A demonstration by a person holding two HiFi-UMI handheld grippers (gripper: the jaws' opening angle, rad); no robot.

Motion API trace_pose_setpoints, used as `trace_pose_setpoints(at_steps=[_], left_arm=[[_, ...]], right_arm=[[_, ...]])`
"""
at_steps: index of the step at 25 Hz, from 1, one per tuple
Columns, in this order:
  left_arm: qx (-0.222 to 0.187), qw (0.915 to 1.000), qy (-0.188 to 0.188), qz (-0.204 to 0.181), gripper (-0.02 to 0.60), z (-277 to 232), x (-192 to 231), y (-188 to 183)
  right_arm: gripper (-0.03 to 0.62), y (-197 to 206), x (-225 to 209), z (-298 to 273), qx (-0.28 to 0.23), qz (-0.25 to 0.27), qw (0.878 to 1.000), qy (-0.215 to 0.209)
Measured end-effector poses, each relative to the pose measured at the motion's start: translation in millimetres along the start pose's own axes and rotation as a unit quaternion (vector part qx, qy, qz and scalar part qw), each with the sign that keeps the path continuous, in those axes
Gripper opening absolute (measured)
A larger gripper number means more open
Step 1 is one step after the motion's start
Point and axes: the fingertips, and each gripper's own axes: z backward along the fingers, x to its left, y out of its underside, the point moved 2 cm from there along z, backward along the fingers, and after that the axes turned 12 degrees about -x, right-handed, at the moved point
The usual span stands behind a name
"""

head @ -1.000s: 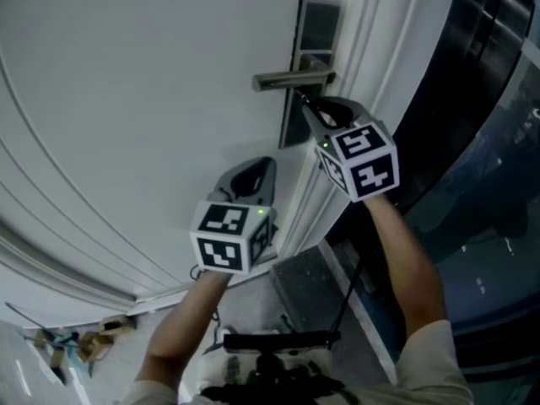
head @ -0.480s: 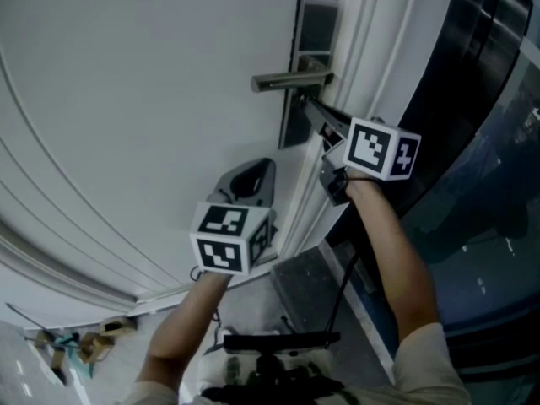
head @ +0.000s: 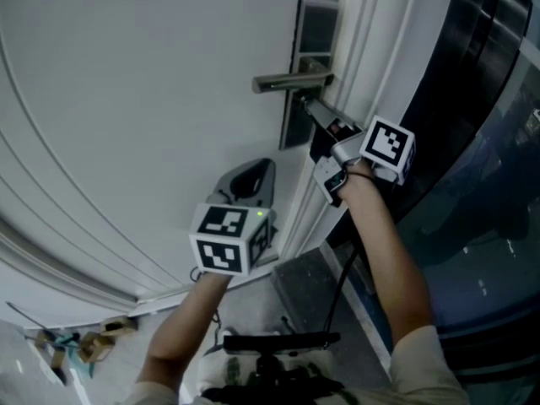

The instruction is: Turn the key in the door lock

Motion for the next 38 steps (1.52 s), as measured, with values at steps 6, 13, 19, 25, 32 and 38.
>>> trace_pose_setpoints(at_steps=[6, 13, 19, 25, 32, 38], left_arm=[[-0.003, 1.0, -0.002, -0.002, 0.017, 1.5, -0.4, -2.7], [-0.003, 0.9999, -0.011, -0.007, 0.017, 2.2, 0.7, -4.3], [-0.002, 0.9996, -0.025, -0.014, 0.017, 1.6, -1.4, -2.4], [0.0, 0.9982, -0.054, -0.028, 0.017, 11.9, -7.8, 2.8], [0.012, 0.994, -0.101, -0.041, 0.017, 42.1, -6.9, 18.7], [0.01, 0.9902, -0.128, -0.054, 0.017, 84.2, -6.1, 19.9]], right_arm=[[0.046, 3.8, -5.5, 1.4, -0.05, -0.193, 0.98, -0.021], [0.06, 6.6, -6.1, 1.4, -0.066, -0.247, 0.966, -0.048], [0.064, 7.4, 2.7, 12.2, -0.048, -0.173, 0.981, -0.071], [0.064, 27.7, 24.2, 39.3, -0.001, -0.024, 0.994, -0.11], [0.06, 79.3, 37.9, 64.2, 0.052, 0.121, 0.98, -0.146], [0.034, 127.5, 56.9, 92.5, 0.063, 0.263, 0.951, -0.148]])
